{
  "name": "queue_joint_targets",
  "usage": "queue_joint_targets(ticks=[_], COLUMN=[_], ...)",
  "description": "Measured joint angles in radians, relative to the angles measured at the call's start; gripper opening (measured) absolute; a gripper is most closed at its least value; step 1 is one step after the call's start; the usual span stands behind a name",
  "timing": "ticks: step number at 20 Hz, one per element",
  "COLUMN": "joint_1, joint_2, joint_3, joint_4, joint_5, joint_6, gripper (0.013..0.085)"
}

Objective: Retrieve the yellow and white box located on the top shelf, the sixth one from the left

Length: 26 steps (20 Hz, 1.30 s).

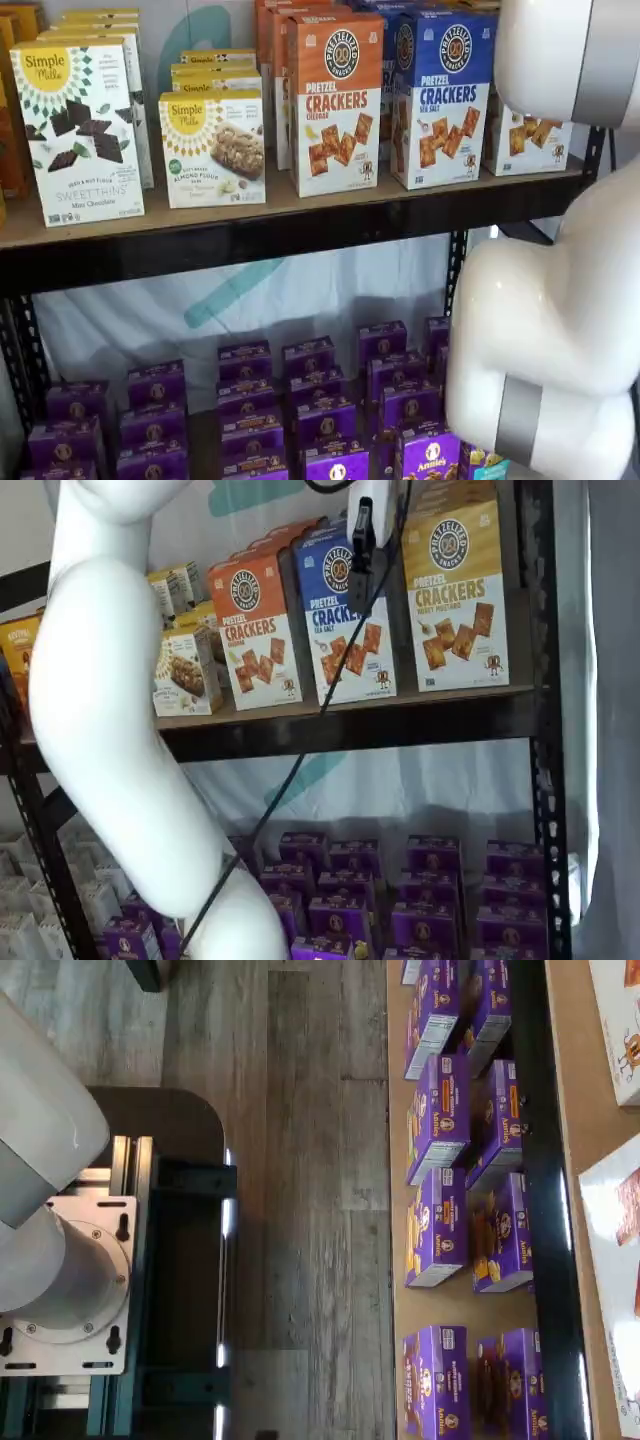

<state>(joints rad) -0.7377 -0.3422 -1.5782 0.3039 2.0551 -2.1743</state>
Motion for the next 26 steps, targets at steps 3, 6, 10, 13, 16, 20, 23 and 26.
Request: queue_joint_targets(ticks=[3,6,10,13,16,20,23,26], joint_1=[0.092,0.11,0.115,0.07,0.02,-0.028,-0.07,-0.108], joint_2=[-0.016,-0.04,-0.063,-0.085,-0.092,-0.094,-0.12,-0.147], joint_3=[0.008,0.039,0.068,0.094,0.1,0.103,0.145,0.198], joint_4=[-0.149,-0.166,-0.154,-0.075,-0.001,0.064,0.141,0.228], joint_5=[-0.002,-0.012,-0.025,-0.064,-0.101,-0.145,-0.219,-0.307], joint_6=[0.017,0.031,0.041,0.031,0.014,-0.007,-0.026,-0.047], gripper=[0.085,0.085,0.085,0.085,0.085,0.085,0.085,0.085])
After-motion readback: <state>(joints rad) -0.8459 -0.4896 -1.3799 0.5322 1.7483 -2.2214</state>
